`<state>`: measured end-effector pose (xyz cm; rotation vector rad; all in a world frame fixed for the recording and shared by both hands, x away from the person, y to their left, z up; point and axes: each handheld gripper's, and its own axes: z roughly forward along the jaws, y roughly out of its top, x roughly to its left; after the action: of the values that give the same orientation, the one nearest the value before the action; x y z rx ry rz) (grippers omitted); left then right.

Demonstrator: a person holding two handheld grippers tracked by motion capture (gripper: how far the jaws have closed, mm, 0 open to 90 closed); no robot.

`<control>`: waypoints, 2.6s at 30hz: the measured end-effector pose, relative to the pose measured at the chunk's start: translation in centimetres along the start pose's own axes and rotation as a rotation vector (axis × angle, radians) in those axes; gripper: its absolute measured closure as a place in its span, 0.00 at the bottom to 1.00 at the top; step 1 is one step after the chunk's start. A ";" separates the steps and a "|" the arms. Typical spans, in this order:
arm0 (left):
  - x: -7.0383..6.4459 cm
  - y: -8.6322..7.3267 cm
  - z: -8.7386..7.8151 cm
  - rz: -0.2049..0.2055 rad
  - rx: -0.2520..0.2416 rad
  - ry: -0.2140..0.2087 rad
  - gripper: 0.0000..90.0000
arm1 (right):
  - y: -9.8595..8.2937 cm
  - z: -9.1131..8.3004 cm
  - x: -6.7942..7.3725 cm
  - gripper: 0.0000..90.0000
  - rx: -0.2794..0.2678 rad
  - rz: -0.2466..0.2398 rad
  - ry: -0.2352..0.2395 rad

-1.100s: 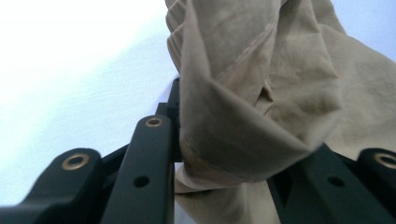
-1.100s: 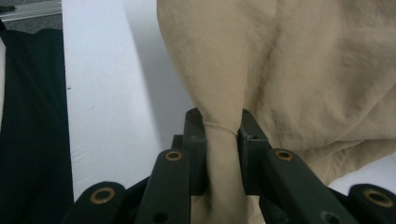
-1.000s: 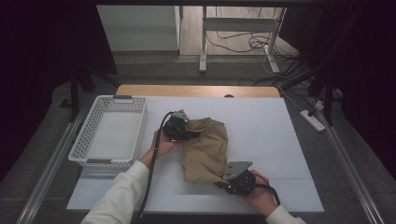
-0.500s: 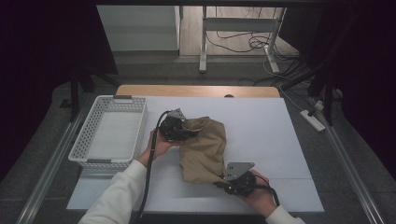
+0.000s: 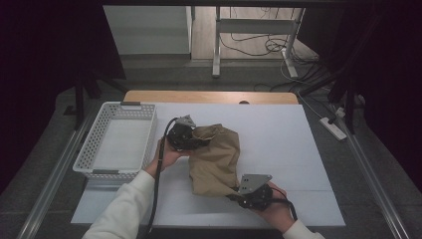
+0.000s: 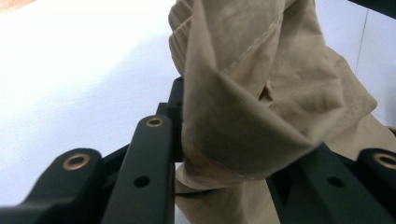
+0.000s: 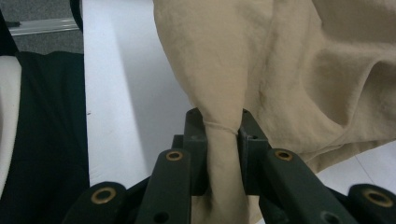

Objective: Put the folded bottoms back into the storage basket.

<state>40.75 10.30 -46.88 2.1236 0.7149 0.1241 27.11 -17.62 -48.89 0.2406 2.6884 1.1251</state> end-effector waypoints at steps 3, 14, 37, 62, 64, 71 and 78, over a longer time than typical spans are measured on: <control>0.0 0.1 -0.4 -0.001 -0.006 -0.002 0.78 | 0.1 -0.1 0.0 0.85 -0.009 -0.003 -0.005; -0.3 0.1 -1.7 -0.005 -0.029 -0.003 0.78 | 0.4 -0.3 0.2 0.85 -0.042 -0.007 -0.002; -0.8 0.0 -4.4 -0.013 -0.079 0.004 0.78 | 0.9 -0.8 0.3 0.86 -0.105 -0.001 -0.007; -1.1 -0.6 -8.2 -0.029 -0.153 0.033 0.78 | 2.8 -0.8 0.1 0.86 -0.182 0.009 0.011; -1.1 -0.7 -8.5 -0.030 -0.155 0.037 0.78 | 3.0 -0.8 0.1 0.86 -0.187 0.008 0.010; -0.9 -1.1 -9.4 -0.041 -0.176 0.051 0.78 | 3.9 -0.6 0.1 0.86 -0.201 0.000 0.009; -0.8 -1.2 -10.3 -0.040 -0.196 0.056 0.78 | 4.9 -0.6 -0.1 0.86 -0.216 -0.005 0.015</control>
<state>36.09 17.76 -41.24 1.9246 0.7463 0.2233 27.34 -14.65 -44.98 0.1897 2.5514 1.4077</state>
